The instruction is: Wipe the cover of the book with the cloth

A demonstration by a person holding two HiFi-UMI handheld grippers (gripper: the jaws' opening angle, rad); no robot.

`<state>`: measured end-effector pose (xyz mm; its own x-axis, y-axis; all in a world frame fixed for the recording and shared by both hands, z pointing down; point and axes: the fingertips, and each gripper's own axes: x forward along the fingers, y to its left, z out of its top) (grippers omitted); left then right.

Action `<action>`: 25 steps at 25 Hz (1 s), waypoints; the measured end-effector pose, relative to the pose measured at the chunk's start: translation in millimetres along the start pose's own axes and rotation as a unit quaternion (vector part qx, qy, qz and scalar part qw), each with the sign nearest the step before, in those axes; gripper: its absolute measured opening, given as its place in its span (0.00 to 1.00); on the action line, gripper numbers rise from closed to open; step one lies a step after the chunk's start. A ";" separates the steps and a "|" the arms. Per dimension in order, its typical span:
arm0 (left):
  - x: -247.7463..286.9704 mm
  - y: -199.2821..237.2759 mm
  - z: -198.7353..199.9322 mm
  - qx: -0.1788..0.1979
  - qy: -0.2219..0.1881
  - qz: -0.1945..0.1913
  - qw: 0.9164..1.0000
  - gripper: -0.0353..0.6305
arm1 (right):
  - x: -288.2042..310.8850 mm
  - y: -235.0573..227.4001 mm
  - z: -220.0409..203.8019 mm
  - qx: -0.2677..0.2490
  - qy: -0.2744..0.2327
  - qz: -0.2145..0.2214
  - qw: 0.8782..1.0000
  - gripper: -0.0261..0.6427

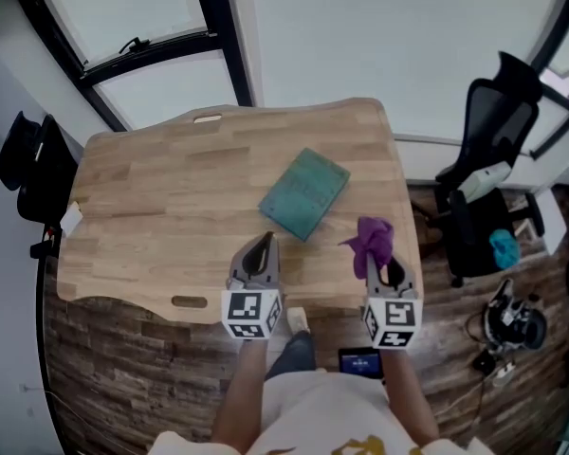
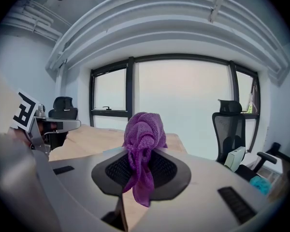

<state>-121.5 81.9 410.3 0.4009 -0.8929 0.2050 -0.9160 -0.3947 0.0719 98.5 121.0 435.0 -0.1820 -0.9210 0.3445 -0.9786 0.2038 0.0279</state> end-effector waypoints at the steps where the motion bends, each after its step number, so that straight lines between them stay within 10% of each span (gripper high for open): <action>1: 10.9 4.4 -0.1 0.001 0.004 -0.004 1.000 0.06 | 10.6 -1.2 0.3 0.004 0.004 -0.003 1.000 0.15; 25: 137.0 70.1 -28.6 -0.027 0.065 -0.068 0.995 0.06 | 115.4 -9.2 7.3 0.031 0.054 -0.067 0.996 0.15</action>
<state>-131.3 -61.9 471.4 0.5182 -0.7953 0.3145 -0.8548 -0.4937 0.1599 85.8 10.4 467.6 -0.0415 -0.8966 0.4408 -0.9981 0.0578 0.0235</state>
